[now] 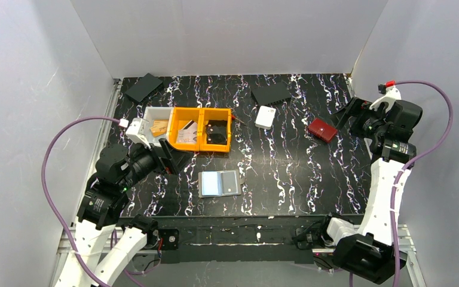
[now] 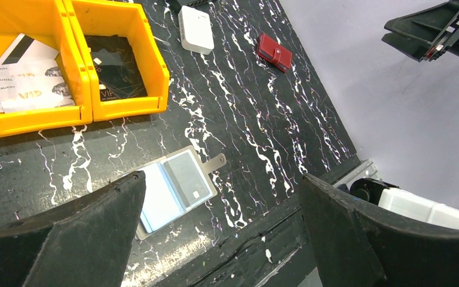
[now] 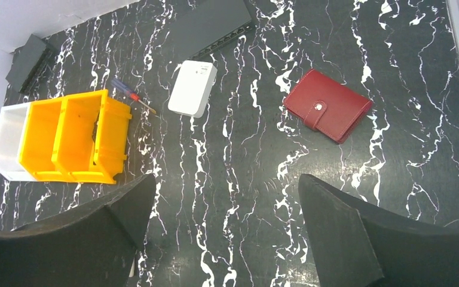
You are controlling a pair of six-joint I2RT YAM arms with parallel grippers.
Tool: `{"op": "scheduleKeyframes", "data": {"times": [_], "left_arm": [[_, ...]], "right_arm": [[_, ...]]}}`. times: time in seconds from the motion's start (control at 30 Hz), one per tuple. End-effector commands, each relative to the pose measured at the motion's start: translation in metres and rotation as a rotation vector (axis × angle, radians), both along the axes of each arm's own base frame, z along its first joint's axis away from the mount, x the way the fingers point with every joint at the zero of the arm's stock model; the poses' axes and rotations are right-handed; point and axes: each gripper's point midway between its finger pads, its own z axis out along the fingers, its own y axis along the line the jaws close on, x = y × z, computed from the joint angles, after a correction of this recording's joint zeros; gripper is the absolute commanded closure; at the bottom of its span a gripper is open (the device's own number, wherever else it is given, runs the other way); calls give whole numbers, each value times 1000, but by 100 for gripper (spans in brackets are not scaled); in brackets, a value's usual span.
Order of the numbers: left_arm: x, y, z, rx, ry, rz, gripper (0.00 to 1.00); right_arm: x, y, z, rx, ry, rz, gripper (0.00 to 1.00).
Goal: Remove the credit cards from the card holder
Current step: Reset both arms
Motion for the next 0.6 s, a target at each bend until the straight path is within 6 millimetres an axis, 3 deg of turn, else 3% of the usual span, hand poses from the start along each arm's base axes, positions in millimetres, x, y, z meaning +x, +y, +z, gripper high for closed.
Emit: {"op": "scheduleKeyframes", "data": {"times": [0.0, 0.57], "left_arm": [[-3, 0, 4, -6, -11, -8, 2], [-15, 4, -2, -17, -6, -3, 2]], "right_arm": [[-4, -3, 30, -45, -81, -18, 2], [-3, 4, 38, 3, -127, -13, 2]]}}
